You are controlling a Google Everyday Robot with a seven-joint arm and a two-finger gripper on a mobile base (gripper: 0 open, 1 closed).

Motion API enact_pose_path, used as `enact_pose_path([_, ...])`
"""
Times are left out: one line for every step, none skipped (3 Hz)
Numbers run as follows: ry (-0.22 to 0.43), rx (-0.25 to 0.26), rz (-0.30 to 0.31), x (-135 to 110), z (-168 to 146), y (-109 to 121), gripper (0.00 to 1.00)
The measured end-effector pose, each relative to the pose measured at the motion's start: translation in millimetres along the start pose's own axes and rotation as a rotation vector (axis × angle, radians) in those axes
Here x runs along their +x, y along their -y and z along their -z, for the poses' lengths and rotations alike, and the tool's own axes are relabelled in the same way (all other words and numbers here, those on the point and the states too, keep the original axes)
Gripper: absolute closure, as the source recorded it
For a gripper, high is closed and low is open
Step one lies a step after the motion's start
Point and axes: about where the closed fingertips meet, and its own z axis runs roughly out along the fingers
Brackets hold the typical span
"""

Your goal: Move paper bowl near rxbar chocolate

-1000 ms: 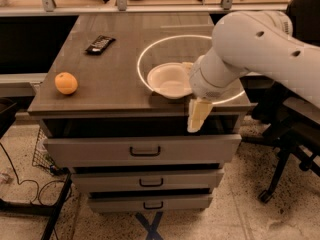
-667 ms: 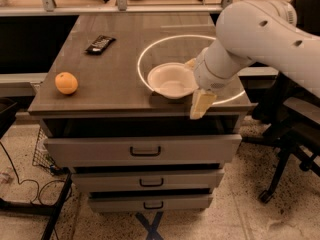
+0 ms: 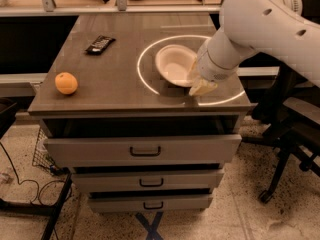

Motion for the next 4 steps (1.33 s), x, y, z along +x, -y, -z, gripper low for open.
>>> enact_pose_path([0.0,0.0,0.002,-0.7,0.7,-0.2,0.88])
enact_pose_path([-0.001,0.001,0.003,-1.4,1.3,-0.5,1.0])
enact_pose_path([-0.001,0.001,0.003,-1.4,1.3,-0.5,1.0])
enact_pose_path([-0.001,0.001,0.005,-2.1,1.9,-0.8,0.83])
